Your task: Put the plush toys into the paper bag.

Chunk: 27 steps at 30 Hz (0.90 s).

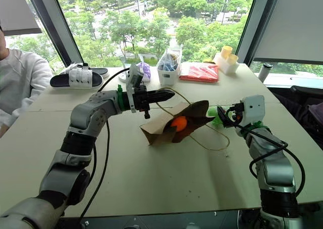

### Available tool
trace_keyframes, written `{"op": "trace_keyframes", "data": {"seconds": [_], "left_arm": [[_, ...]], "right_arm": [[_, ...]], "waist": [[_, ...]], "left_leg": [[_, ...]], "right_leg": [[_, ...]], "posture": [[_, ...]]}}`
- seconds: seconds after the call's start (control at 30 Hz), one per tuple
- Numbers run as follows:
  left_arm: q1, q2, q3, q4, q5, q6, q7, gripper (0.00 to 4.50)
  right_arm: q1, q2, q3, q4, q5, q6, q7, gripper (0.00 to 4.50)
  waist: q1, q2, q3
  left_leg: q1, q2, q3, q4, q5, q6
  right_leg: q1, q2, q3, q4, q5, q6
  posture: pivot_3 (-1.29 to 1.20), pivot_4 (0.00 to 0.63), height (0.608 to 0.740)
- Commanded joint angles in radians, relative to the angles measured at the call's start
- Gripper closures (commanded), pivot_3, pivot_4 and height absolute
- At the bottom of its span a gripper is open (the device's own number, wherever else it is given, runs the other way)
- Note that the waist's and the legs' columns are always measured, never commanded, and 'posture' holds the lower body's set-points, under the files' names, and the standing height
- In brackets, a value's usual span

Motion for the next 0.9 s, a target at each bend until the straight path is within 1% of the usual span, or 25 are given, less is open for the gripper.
{"op": "trace_keyframes", "data": {"seconds": [0.03,0.13,0.27,0.3,0.33,0.4,0.47,0.6,0.73,0.8,0.83,0.9], "left_arm": [[-0.008,-0.001,0.022,-0.051,-0.026,0.009,0.019,4.50],[-0.011,-0.018,0.016,-0.058,-0.031,0.013,0.029,4.50],[-0.016,-0.034,0.006,-0.052,-0.022,0.000,0.033,4.50],[-0.019,-0.037,0.005,-0.047,-0.020,-0.005,0.037,4.50],[-0.023,-0.041,0.006,-0.042,-0.017,-0.009,0.042,4.50],[-0.033,-0.050,0.014,-0.031,-0.018,-0.017,0.054,4.50],[-0.044,-0.061,0.032,-0.023,-0.032,-0.014,0.069,4.50],[-0.060,-0.075,0.063,-0.015,-0.072,0.010,0.079,4.50],[-0.070,-0.078,0.078,-0.012,-0.102,0.033,0.085,4.50],[-0.067,-0.072,0.061,-0.006,-0.084,0.017,0.080,4.50],[-0.067,-0.071,0.057,0.001,-0.078,0.009,0.078,4.50],[-0.071,-0.077,0.050,0.024,-0.068,-0.007,0.075,4.50]], "right_arm": [[-0.112,0.030,0.067,0.142,-0.047,0.055,-0.040,0.08],[-0.237,0.065,0.103,0.363,-0.083,0.068,-0.073,0.08],[-0.323,0.073,0.135,0.550,-0.101,0.060,-0.052,0.08],[-0.338,0.073,0.139,0.587,-0.104,0.059,-0.052,0.31],[-0.346,0.069,0.148,0.610,-0.113,0.054,-0.051,0.59],[-0.353,0.059,0.158,0.639,-0.133,0.043,-0.056,1.37],[-0.354,0.049,0.164,0.656,-0.155,0.027,-0.063,2.47],[-0.349,0.044,0.165,0.667,-0.172,0.008,-0.064,4.46],[-0.321,0.034,0.166,0.620,-0.194,-0.046,-0.072,4.49],[-0.283,0.031,0.120,0.487,-0.166,-0.119,-0.066,4.49],[-0.252,0.019,0.106,0.383,-0.155,-0.141,-0.047,4.49],[-0.163,-0.049,0.085,0.120,-0.137,-0.144,0.033,4.49]], "waist": [[-0.001,0.000,0.000],[-0.007,0.000,0.000],[-0.005,0.000,0.000],[-0.005,0.000,0.000],[-0.005,0.000,0.000],[-0.006,0.000,0.000],[-0.006,0.000,0.000],[-0.008,0.000,0.000],[-0.007,0.000,0.000],[-0.004,0.000,0.000],[-0.001,0.000,0.000],[-0.001,0.001,0.000]], "left_leg": [[0.000,0.000,0.000,0.000,0.000,0.000],[0.001,0.000,0.001,0.001,0.000,0.000],[0.001,0.000,0.001,-0.001,0.000,0.000],[0.000,0.000,0.000,-0.001,0.000,-0.001],[0.000,0.000,0.001,-0.002,0.001,-0.002],[0.000,0.000,0.001,-0.001,0.003,-0.005],[0.000,0.000,0.001,-0.001,0.003,-0.005],[0.000,0.000,0.001,-0.001,0.001,-0.001],[0.001,0.000,0.001,0.000,0.000,-0.001],[0.000,0.000,0.001,0.000,0.000,-0.001],[0.000,0.000,0.001,0.000,0.001,-0.001],[-0.001,-0.001,0.001,0.000,0.002,-0.003]], "right_leg": [[0.000,0.000,0.000,0.000,0.000,0.000],[0.001,0.000,0.000,-0.001,0.001,-0.001],[-0.001,0.000,0.000,0.001,0.000,-0.001],[-0.001,0.000,0.000,0.001,0.000,-0.001],[-0.001,0.000,0.000,0.001,0.001,-0.001],[-0.001,0.000,0.000,0.001,0.001,-0.001],[0.000,0.000,0.000,0.000,0.001,-0.001],[0.000,0.000,0.000,0.000,0.001,-0.001],[0.000,0.000,0.000,0.000,0.001,-0.001],[0.000,0.000,0.000,0.000,0.001,-0.001],[0.000,0.000,0.000,0.000,0.001,-0.001],[-0.001,0.000,0.000,0.001,0.001,0.000]], "posture": [[0.00,0.150,0.740],[0.00,0.150,0.740],[0.00,0.150,0.740],[0.00,0.150,0.740],[0.00,0.150,0.740],[0.00,0.150,0.740],[0.00,0.150,0.740],[0.00,0.150,0.740],[0.00,0.150,0.740],[0.00,0.150,0.740],[0.00,0.150,0.740],[0.00,0.150,0.740]]}}
